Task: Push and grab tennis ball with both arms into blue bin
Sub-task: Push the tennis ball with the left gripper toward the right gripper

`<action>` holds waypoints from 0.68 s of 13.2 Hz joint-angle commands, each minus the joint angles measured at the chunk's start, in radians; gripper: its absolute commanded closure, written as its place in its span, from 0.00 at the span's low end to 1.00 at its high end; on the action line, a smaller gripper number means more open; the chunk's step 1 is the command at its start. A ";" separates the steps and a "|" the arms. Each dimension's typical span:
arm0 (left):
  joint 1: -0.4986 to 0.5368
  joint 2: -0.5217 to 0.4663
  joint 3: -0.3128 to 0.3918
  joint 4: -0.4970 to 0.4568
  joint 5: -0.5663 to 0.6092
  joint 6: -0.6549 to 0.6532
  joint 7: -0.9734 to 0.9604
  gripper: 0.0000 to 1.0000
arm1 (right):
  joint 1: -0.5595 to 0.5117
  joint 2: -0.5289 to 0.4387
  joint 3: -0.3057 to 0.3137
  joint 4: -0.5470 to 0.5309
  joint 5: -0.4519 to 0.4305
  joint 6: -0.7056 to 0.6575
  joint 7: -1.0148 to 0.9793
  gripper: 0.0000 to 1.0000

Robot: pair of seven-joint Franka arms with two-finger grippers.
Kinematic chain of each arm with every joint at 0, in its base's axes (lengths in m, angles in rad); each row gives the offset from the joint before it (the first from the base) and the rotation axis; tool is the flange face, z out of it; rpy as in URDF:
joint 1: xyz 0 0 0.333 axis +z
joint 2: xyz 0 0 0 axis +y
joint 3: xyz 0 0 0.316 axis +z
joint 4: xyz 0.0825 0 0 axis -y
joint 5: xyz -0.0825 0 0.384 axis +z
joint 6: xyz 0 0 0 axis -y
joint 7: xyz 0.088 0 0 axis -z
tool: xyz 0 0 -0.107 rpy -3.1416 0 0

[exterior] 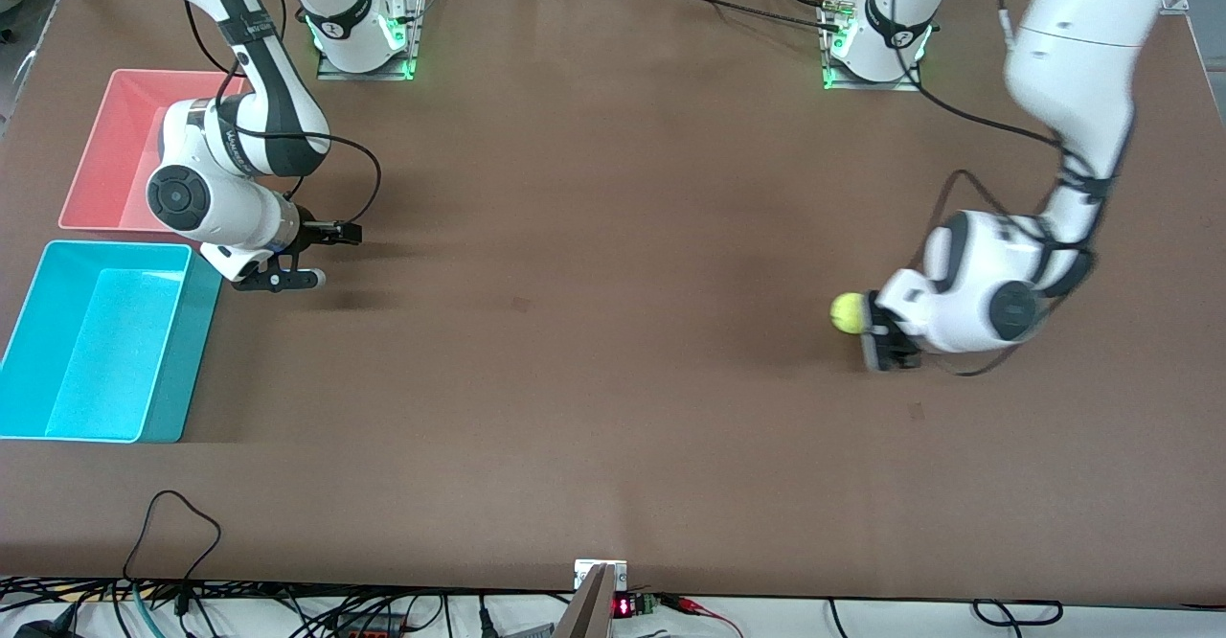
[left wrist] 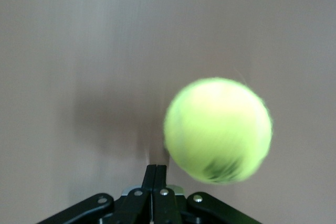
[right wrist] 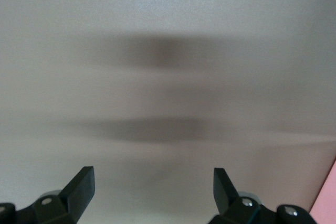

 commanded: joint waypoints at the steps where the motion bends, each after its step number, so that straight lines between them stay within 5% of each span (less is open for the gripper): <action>1: -0.021 -0.053 0.014 0.035 -0.004 -0.081 -0.035 1.00 | 0.002 -0.003 -0.002 0.001 -0.003 0.001 -0.026 0.00; 5: 0.072 -0.099 0.034 0.143 -0.001 -0.290 0.008 1.00 | 0.060 -0.005 0.000 -0.013 -0.001 -0.052 -0.013 0.00; 9: 0.158 -0.104 0.040 0.239 -0.004 -0.350 -0.007 1.00 | 0.064 -0.014 0.015 -0.121 0.006 -0.007 -0.003 0.00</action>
